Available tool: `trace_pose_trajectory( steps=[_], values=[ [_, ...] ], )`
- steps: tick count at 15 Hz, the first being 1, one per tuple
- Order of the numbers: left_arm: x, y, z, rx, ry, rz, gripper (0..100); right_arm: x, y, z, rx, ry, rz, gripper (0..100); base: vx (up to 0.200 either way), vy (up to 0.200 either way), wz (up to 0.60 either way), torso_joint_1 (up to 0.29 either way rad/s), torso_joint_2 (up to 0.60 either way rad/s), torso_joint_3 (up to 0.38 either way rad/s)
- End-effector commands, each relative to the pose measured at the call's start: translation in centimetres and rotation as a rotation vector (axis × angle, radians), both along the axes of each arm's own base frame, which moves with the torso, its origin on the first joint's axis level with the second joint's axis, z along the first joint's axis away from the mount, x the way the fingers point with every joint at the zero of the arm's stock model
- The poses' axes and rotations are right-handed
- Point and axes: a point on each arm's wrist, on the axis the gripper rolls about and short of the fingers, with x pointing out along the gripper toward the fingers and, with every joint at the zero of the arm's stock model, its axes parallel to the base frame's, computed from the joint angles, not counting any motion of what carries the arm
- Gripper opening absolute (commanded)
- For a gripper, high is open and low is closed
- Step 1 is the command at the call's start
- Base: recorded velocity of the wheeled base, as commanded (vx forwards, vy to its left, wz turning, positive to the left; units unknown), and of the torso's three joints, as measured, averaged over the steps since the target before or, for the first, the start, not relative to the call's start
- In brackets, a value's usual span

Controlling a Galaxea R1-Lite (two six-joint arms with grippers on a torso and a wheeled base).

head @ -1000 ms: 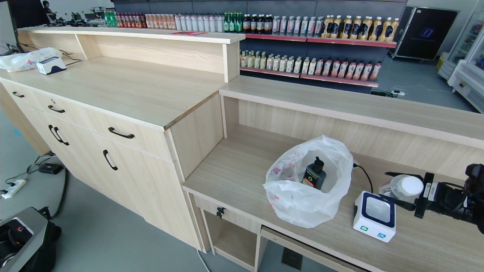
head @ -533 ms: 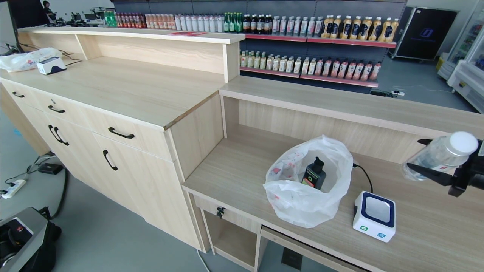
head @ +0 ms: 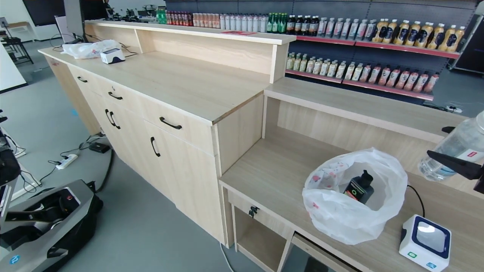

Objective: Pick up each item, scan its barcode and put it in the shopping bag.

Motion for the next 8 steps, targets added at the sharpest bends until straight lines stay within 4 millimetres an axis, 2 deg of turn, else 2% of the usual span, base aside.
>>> trace_pose_trajectory(
  steps=[1,3,6,7,8],
  values=[
    [0.0,0.0,0.0,0.0,0.0,0.001,100,-0.3,1.3,0.9,0.041,-0.002,-0.025,0,0.0,0.0,0.6,0.002,0.0,0.007],
    [0.0,0.0,0.0,0.0,0.0,0.001,100,0.9,1.8,0.1,0.136,0.087,-0.042,0,0.0,0.0,0.0,0.0,0.0,0.0],
    [0.0,0.0,0.0,0.0,0.0,0.002,100,4.0,1.7,-3.2,0.179,0.227,-0.045,0,0.0,0.0,0.0,0.0,0.0,0.0],
    [0.0,0.0,0.0,0.0,0.0,0.002,100,4.5,1.6,-3.7,0.185,0.246,-0.046,0,0.0,0.0,0.0,0.0,0.0,0.0],
    [0.0,0.0,0.0,0.0,0.0,0.001,100,5.4,1.3,-5.0,0.199,0.294,-0.048,0,0.0,0.0,0.0,0.0,0.0,0.0]
  ],
)
